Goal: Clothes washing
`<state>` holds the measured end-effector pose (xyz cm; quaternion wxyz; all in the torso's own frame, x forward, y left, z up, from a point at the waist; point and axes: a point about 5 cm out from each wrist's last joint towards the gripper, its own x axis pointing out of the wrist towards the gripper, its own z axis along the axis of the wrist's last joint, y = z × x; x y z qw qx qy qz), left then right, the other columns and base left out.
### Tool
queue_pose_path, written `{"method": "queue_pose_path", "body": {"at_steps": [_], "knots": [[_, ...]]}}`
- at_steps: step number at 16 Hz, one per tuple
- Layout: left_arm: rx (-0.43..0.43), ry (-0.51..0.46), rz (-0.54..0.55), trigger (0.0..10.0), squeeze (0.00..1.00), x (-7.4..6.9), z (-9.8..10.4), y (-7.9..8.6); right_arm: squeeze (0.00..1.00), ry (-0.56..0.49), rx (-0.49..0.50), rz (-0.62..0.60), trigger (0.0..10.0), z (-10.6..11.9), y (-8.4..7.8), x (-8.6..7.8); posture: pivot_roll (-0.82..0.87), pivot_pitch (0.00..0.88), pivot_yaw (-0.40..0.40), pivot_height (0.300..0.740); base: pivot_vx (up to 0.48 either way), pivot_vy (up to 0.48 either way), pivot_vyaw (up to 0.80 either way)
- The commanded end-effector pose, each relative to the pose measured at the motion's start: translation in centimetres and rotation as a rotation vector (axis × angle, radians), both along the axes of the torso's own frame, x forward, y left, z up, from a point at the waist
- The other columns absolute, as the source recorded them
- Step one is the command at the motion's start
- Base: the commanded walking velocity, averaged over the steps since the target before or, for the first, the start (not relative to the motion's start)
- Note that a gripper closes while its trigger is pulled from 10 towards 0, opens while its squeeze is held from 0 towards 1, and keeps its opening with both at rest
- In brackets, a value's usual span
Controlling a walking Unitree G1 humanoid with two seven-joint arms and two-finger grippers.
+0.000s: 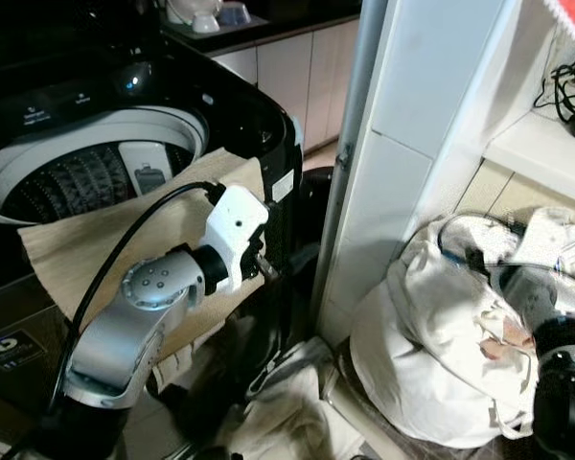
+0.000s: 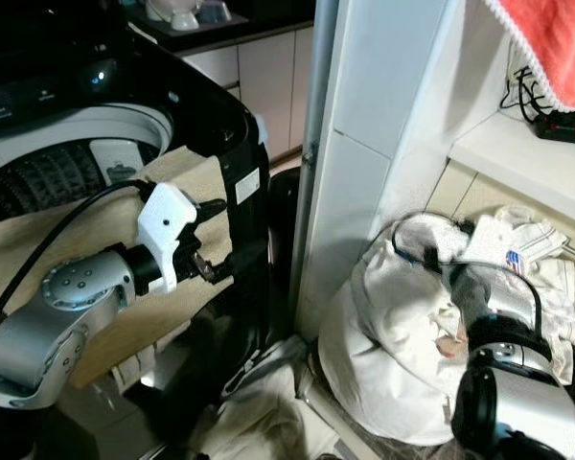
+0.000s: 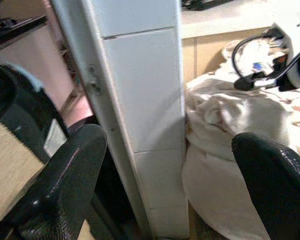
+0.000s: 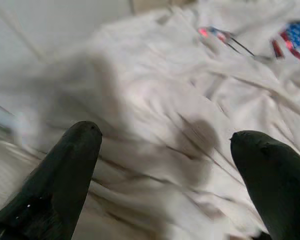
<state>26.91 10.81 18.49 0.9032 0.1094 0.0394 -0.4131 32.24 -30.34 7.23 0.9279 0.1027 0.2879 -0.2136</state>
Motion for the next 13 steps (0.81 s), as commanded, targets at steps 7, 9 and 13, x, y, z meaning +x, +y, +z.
{"method": "queue_pose_path", "body": {"at_steps": [7, 9, 13], "knots": [[-0.008, 0.007, -0.056, 10.0, 0.0, -1.6, 1.5, 0.7, 0.0, 0.043, -0.218, -0.074, 10.0, 0.9, -3.1, -0.9, 0.13, 0.078, 0.031, 0.74, 0.0, 0.0, 0.0], [-0.038, -0.028, -0.026, 10.0, 0.0, -1.4, 2.1, 0.6, 0.0, 0.03, -0.225, -0.094, 10.0, 1.0, -3.4, -1.0, 0.14, 0.104, 0.036, 0.74, 0.0, 0.0, 0.0], [-0.053, -0.025, -0.013, 10.0, 0.0, -1.4, 2.9, 0.8, 0.0, 0.05, -0.242, -0.121, 10.0, 0.6, -4.0, -1.7, 0.18, 0.187, 0.057, 0.74, 0.0, 0.0, 0.0]]}}
